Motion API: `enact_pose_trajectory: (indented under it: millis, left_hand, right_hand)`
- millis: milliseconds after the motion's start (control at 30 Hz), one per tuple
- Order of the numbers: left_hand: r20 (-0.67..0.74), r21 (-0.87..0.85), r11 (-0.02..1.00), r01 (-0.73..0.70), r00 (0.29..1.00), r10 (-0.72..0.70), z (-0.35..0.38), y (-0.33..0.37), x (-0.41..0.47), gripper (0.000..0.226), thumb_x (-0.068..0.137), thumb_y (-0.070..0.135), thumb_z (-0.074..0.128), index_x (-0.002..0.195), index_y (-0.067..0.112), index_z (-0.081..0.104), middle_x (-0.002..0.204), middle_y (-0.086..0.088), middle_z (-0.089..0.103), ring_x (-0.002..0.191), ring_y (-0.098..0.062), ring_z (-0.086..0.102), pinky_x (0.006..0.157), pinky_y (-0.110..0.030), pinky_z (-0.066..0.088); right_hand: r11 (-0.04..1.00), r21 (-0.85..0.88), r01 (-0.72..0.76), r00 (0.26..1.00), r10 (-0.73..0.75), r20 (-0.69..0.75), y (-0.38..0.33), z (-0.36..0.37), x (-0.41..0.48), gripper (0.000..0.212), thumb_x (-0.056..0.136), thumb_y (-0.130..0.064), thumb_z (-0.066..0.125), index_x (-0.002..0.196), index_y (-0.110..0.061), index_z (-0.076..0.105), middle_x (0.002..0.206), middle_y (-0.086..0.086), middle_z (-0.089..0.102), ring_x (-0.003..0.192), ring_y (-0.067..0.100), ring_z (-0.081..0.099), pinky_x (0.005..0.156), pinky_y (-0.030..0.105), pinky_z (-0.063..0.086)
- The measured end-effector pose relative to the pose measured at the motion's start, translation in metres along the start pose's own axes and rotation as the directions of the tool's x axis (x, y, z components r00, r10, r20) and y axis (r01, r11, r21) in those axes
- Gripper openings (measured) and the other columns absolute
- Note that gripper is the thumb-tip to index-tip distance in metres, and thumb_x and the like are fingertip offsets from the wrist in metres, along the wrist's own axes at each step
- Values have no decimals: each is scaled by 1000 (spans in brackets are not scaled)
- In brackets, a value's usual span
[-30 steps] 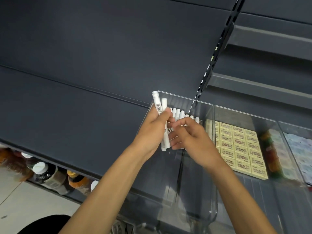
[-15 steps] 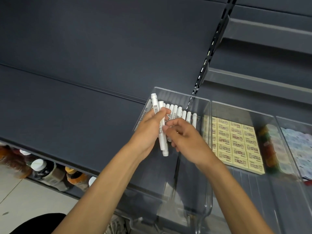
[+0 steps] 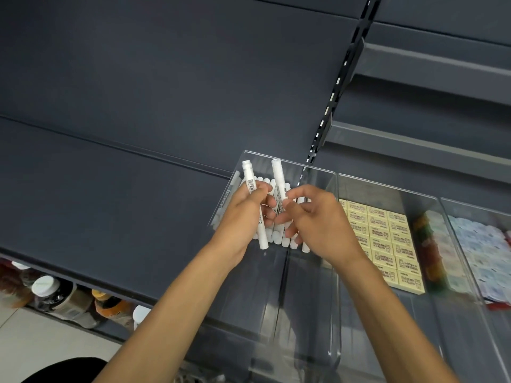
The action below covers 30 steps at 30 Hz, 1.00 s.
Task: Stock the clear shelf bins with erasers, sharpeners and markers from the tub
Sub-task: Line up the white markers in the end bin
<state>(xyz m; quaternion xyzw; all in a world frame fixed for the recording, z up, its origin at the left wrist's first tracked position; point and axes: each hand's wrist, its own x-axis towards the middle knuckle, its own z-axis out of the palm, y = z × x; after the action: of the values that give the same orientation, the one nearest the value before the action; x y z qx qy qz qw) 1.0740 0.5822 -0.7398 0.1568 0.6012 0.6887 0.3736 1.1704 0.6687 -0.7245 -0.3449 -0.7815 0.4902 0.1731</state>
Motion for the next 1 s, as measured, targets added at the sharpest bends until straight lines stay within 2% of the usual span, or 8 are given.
enact_pose_trajectory:
  millis: [100, 233, 367, 400, 533, 600, 767, 1000]
  left_hand:
    - [6, 33, 999, -2, 1000, 2, 1, 0, 1, 15, 103, 21, 47, 98, 18, 60, 73, 4, 58, 59, -9, 52, 56, -21, 46]
    - [15, 22, 999, -30, 999, 30, 1, 4, 3, 12, 102, 18, 47, 95, 15, 55, 62, 6, 50, 49, -9, 43, 49, -19, 42]
    - [6, 24, 999, -37, 999, 37, 1, 3, 6, 12, 101, 15, 48, 91, 15, 53, 59, 7, 44, 46, -7, 37, 48, -21, 36]
    - [-3, 16, 999, -30, 1000, 30, 1, 3, 7, 12, 101, 14, 48, 91, 15, 54, 58, 6, 43, 46, -7, 37, 49, -22, 35]
    - [-27, 2, 1000, -14, 1000, 14, 0, 1, 10, 14, 101, 12, 47, 89, 16, 54, 57, 7, 43, 45, -7, 36, 49, -22, 34]
    - [-29, -1, 1000, -11, 1000, 11, -1, 0, 11, 14, 101, 12, 48, 88, 16, 54, 57, 8, 44, 45, -8, 36, 48, -22, 35]
    - [-23, 3, 1000, -13, 1000, 13, 0, 0, 14, 12, 101, 14, 49, 91, 15, 55, 59, 5, 43, 46, -8, 37, 50, -22, 36]
    - [-3, 2, 1000, 3, 1000, -3, 5, -3, 17, 9, 101, 13, 48, 96, 13, 55, 55, 9, 46, 45, -8, 37, 48, -21, 36]
  right_hand:
    - [991, 132, -28, 1000, 28, 5, -3, -3, 0, 11, 98, -14, 52, 95, -18, 62, 74, 2, 73, 53, 12, 63, 52, 30, 53]
    - [993, 117, -11, 998, 17, -56, -3, -5, 4, 9, 97, -20, 55, 92, -17, 62, 62, -5, 65, 51, 15, 63, 59, 42, 57]
    - [997, -72, -27, 998, 23, -53, -2, -5, 12, 9, 97, -19, 56, 104, -23, 55, 73, 4, 65, 47, 7, 59, 48, 21, 48]
    - [986, -163, -31, 999, 23, -46, -1, -4, 15, 16, 96, -18, 56, 112, -22, 53, 78, 5, 66, 54, 7, 61, 49, 19, 45]
    - [847, -520, -110, 986, 160, 52, -3, 9, 29, 48, 92, -14, 59, 136, -13, 39, 128, 15, 49, 109, 30, 58, 80, 30, 46]
    - [799, -587, -132, 967, 234, 102, -3, 17, 33, 51, 92, -10, 57, 139, -10, 37, 139, 17, 38, 115, 30, 53, 76, 27, 41]
    - [786, -601, -141, 966, 242, 89, -2, 20, 35, 54, 93, -7, 57, 140, -16, 33, 137, 17, 37, 116, 30, 52, 74, 27, 39]
    - [798, -578, -173, 963, 261, 71, 1, 18, 28, 39, 92, -8, 55, 128, -7, 40, 127, 16, 45, 110, 32, 55, 70, 27, 37]
